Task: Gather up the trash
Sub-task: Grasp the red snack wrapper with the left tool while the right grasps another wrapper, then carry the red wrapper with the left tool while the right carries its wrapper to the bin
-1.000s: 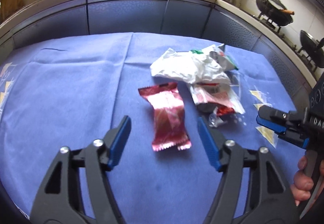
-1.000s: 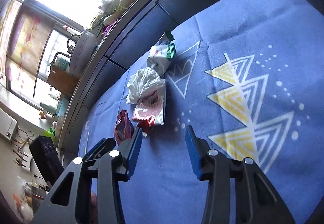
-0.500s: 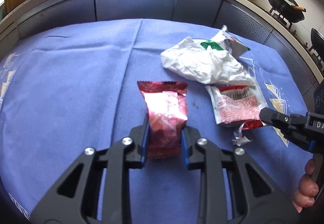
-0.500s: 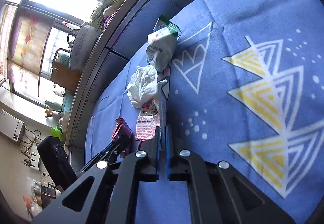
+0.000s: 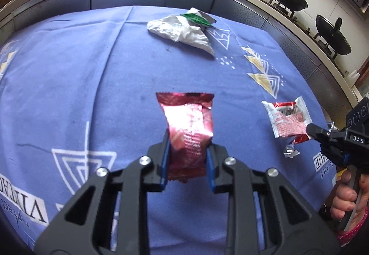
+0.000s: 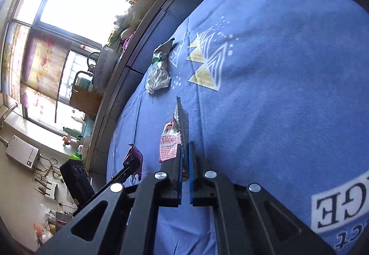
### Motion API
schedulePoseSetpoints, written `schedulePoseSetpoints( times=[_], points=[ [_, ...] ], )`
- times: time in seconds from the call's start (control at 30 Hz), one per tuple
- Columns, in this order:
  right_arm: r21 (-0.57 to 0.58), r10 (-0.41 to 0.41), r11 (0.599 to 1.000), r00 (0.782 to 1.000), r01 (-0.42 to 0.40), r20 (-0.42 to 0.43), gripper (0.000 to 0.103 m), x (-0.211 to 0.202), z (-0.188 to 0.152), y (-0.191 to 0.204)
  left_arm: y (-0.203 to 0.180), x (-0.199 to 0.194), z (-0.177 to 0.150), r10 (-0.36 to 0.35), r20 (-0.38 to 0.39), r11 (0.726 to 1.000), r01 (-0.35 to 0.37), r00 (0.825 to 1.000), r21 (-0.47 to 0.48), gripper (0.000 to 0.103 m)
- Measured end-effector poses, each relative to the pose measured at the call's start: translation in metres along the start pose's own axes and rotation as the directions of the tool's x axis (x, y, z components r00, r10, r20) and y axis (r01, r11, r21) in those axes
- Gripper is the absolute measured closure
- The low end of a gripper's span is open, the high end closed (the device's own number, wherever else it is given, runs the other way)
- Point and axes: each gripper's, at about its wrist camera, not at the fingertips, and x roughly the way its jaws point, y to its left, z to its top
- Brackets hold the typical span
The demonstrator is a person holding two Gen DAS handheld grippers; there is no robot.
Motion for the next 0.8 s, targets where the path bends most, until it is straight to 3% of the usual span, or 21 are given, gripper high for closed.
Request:
schedulePoseSetpoints(
  times=[0.4, 0.8],
  points=[
    [0.020, 0.032, 0.999, 0.995, -0.034, 0.092, 0.100, -0.047, 0.002, -0.022, -0.088, 0.009, 0.001, -0.006, -0.007, 0.982, 0.008, 1.000, 0.186, 0.078],
    [0.056, 0.054, 0.997, 0.991, -0.062, 0.120, 0.100, -0.067, 0.000, -0.045, -0.128, 0.023, 0.002, 0.002, -0.028, 0.969, 0.005, 1.000, 0.246, 0.078]
  ],
)
